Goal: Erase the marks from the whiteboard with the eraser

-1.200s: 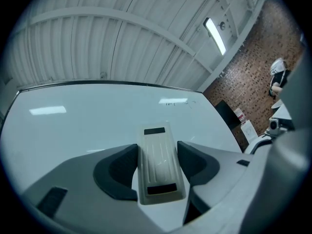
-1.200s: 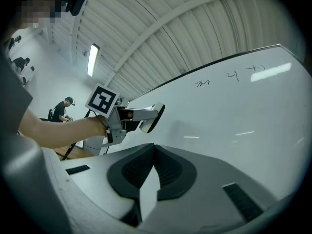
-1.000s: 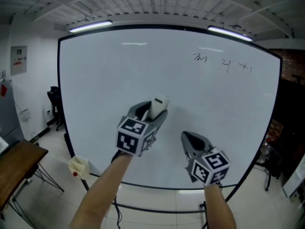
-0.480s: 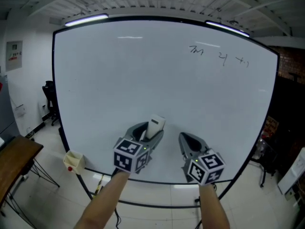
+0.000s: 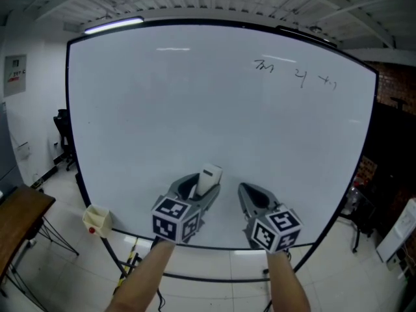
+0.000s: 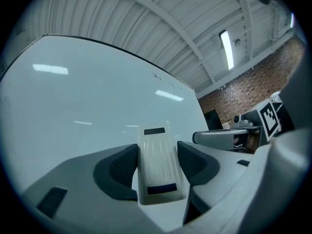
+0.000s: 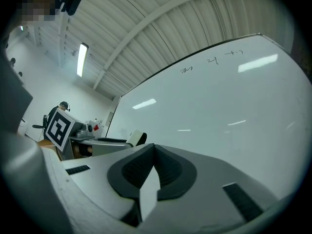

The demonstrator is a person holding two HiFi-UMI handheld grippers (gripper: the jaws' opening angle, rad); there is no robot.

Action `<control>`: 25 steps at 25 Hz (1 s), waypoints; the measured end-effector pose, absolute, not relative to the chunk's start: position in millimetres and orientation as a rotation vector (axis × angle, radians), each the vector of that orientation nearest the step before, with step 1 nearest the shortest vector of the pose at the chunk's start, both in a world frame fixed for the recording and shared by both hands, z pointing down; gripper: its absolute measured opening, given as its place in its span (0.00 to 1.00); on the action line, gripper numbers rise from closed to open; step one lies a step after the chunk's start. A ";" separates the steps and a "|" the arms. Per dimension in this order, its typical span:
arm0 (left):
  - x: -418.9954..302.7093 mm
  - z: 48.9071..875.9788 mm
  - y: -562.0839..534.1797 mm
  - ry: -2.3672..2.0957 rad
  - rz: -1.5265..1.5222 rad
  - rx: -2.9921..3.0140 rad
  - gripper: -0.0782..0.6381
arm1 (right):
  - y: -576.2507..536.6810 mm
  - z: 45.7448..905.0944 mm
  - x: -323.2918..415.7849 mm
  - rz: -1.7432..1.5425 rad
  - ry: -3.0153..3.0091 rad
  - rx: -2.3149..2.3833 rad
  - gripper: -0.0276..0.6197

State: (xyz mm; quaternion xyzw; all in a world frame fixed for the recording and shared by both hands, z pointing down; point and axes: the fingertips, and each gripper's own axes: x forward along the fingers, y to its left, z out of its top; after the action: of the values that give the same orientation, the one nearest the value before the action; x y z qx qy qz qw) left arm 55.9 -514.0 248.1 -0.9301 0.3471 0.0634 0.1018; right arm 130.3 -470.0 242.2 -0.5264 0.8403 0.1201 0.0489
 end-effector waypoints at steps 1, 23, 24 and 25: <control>56.4 248.7 -514.1 1.025 0.187 -2.749 0.48 | -470.3 241.4 131.0 0.368 2.560 -1.606 0.03; 59.8 263.2 -510.6 1.031 0.195 -2.785 0.48 | -466.6 245.2 133.3 0.359 2.575 -1.585 0.03; 59.7 263.7 -510.5 1.031 0.195 -2.786 0.48 | -466.4 245.5 133.3 0.358 2.576 -1.586 0.03; 59.5 264.0 -510.3 1.032 0.195 -2.786 0.48 | -466.3 245.8 133.2 0.357 2.577 -1.586 0.03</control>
State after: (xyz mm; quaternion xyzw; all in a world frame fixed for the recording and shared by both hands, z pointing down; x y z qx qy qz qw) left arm 59.5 -510.3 264.0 -0.9326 0.3453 0.0654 0.0820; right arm 133.2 -466.3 245.8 -0.5200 0.8448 0.1171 0.0473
